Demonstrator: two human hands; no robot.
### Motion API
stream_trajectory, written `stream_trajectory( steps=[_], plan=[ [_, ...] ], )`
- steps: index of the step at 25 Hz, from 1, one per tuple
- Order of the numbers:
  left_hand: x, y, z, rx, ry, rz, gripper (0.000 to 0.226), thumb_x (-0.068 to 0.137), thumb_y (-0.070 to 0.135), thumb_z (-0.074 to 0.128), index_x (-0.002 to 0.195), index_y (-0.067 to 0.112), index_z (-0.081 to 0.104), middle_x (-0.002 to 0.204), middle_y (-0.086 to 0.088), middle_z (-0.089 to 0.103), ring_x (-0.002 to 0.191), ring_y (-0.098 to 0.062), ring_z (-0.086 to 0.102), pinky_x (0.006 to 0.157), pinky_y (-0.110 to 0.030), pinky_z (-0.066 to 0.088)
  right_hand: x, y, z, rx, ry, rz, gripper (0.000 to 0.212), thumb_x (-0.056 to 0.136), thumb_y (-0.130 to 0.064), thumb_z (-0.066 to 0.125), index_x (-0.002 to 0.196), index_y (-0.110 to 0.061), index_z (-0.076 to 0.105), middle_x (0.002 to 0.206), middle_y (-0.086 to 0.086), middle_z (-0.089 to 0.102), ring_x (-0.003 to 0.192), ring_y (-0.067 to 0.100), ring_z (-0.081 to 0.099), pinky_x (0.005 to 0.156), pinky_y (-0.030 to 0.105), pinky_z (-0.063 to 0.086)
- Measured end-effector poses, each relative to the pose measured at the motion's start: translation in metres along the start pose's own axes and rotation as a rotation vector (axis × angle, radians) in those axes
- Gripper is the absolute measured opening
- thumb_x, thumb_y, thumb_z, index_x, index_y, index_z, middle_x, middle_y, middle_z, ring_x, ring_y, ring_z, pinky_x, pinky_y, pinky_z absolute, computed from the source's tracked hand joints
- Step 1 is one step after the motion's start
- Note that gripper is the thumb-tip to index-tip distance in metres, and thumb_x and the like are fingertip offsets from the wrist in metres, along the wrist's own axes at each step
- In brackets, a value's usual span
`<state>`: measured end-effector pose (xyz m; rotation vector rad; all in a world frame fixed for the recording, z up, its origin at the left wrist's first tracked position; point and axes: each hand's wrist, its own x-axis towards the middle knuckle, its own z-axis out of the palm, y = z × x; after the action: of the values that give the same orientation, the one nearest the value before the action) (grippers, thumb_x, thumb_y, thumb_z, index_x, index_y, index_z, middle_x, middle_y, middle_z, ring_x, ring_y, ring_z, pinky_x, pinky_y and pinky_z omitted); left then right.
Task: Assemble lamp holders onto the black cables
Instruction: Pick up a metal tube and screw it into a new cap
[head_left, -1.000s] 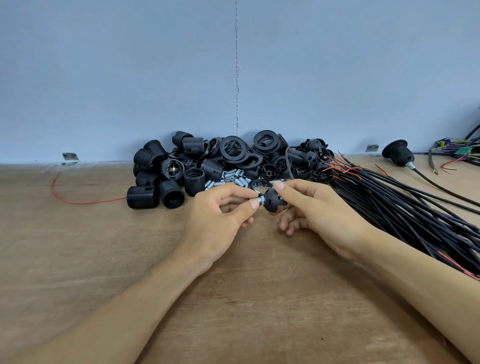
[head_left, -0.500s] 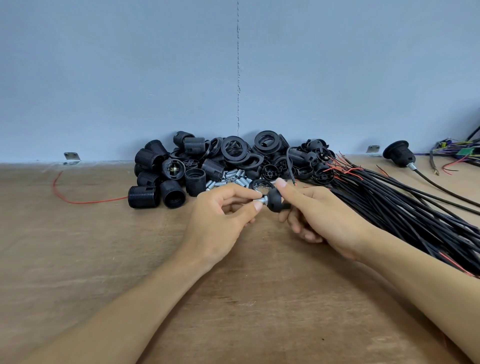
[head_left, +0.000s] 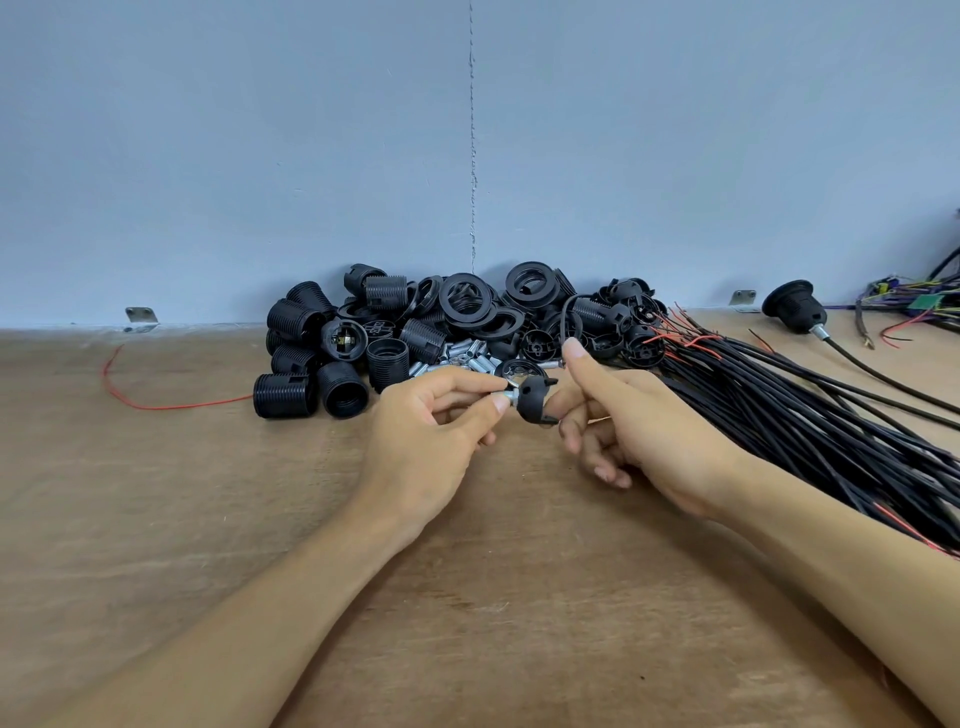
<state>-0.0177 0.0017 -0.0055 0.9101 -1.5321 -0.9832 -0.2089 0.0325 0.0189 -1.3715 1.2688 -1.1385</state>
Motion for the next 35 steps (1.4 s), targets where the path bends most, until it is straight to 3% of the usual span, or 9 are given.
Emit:
stream_trajectory(
  steps=[4,7,13,21,24,28,30,33,35],
  plan=[
    [0.000,0.000,-0.002,0.009,-0.003,-0.030,0.013,0.090,0.013,0.076,0.091,0.026,0.079,0.081,0.004,0.079,0.061,-0.008,0.067,0.061,-0.018,0.054,0.000,0.000,-0.012,0.041,-0.149,-0.059,0.038,0.085,-0.049,0.073,0.072,-0.014,0.063,0.060,0.002,0.050,0.041,0.011,0.039,0.040,0.020,0.025],
    [0.000,0.000,-0.001,-0.011,-0.057,-0.066,0.011,0.090,0.012,0.076,0.089,0.022,0.079,0.082,-0.002,0.078,0.061,-0.010,0.067,0.061,-0.020,0.054,0.000,0.000,-0.010,0.026,-0.102,-0.112,0.022,0.076,-0.035,0.080,0.081,-0.018,0.068,0.060,-0.003,0.053,0.042,0.009,0.040,0.039,0.019,0.028],
    [-0.001,0.002,0.000,-0.071,-0.095,-0.081,0.009,0.091,0.007,0.074,0.089,0.015,0.077,0.081,-0.006,0.078,0.061,-0.010,0.066,0.061,-0.020,0.053,-0.002,0.004,-0.002,-0.306,0.075,-0.267,0.025,0.092,-0.046,0.061,0.110,-0.029,0.067,0.067,-0.009,0.062,0.052,0.006,0.055,0.052,0.017,0.043],
    [-0.012,0.008,0.013,0.081,-0.102,0.048,0.017,0.087,0.006,0.076,0.086,0.023,0.077,0.075,0.005,0.076,0.064,-0.007,0.070,0.065,-0.019,0.056,-0.002,0.003,-0.005,-0.558,0.210,-0.150,0.064,0.095,-0.069,0.039,0.059,-0.017,0.050,0.052,-0.012,0.050,0.051,0.002,0.045,0.059,0.023,0.036],
    [-0.011,0.006,0.013,0.082,-0.082,0.028,0.015,0.089,0.007,0.075,0.087,0.022,0.077,0.075,0.004,0.076,0.063,-0.008,0.069,0.064,-0.018,0.056,-0.003,0.003,-0.003,-0.498,0.217,-0.176,0.059,0.093,-0.068,0.046,0.071,-0.015,0.061,0.057,-0.012,0.059,0.049,0.002,0.050,0.055,0.015,0.038],
    [-0.007,0.004,0.008,-0.021,-0.064,-0.070,0.011,0.095,0.009,0.069,0.089,0.017,0.074,0.076,0.000,0.075,0.059,-0.009,0.065,0.058,-0.018,0.052,-0.005,0.002,-0.003,-0.241,-0.018,-0.253,0.031,0.088,-0.046,0.066,0.109,-0.023,0.067,0.084,-0.003,0.072,0.054,0.015,0.062,0.050,0.018,0.044],
    [-0.006,0.004,0.008,-0.005,-0.058,-0.056,0.013,0.094,0.007,0.069,0.089,0.017,0.074,0.075,0.001,0.074,0.060,-0.008,0.064,0.059,-0.018,0.052,-0.004,0.002,-0.003,-0.259,-0.041,-0.246,0.021,0.091,-0.044,0.065,0.097,-0.024,0.069,0.076,0.000,0.071,0.050,0.012,0.055,0.048,0.015,0.041],
    [-0.009,0.006,0.010,0.100,-0.078,0.071,0.020,0.090,0.006,0.073,0.085,0.025,0.073,0.075,0.007,0.073,0.065,-0.005,0.066,0.065,-0.018,0.053,-0.002,0.002,-0.004,-0.295,-0.028,-0.124,0.055,0.094,-0.066,0.049,0.065,-0.023,0.066,0.059,0.008,0.065,0.043,0.012,0.045,0.045,0.019,0.036],
    [-0.012,0.007,0.013,0.142,-0.078,0.137,0.023,0.089,0.007,0.073,0.083,0.030,0.072,0.075,0.011,0.072,0.067,-0.004,0.066,0.066,-0.017,0.053,0.000,0.001,-0.007,-0.342,0.021,-0.065,0.071,0.089,-0.079,0.037,0.065,-0.018,0.066,0.056,0.007,0.065,0.039,0.012,0.044,0.043,0.018,0.036]
  ],
)
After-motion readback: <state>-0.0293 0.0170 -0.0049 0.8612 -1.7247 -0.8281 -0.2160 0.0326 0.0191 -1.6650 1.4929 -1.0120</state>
